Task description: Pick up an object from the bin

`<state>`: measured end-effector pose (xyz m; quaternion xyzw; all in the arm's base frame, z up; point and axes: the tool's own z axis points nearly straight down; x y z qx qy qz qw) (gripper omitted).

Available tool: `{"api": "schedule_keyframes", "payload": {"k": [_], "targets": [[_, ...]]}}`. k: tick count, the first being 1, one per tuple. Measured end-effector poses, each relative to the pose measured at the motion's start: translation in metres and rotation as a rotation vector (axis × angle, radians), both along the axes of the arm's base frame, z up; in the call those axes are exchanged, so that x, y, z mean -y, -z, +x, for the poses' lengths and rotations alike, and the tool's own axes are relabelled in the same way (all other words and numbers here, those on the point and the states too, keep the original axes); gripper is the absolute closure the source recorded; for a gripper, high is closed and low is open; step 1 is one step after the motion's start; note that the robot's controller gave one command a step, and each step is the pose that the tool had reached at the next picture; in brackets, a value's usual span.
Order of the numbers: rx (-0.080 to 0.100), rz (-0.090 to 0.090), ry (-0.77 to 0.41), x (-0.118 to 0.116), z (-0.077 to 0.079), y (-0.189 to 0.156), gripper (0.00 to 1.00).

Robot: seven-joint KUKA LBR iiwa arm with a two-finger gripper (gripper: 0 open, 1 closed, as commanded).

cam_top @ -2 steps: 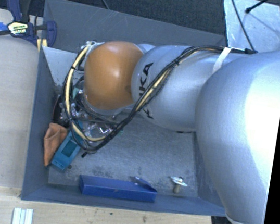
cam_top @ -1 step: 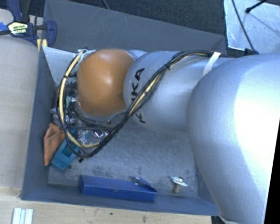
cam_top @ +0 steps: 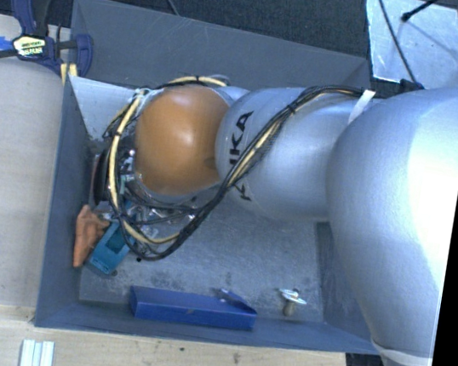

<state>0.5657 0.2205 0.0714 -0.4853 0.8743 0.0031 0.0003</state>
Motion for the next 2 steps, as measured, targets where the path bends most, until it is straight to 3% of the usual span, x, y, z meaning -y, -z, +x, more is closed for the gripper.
{"api": "schedule_keyframes", "payload": {"k": [2], "targets": [[0.0, 0.0, 0.001, 0.0002, -0.0009, -0.003, 1.0]]}}
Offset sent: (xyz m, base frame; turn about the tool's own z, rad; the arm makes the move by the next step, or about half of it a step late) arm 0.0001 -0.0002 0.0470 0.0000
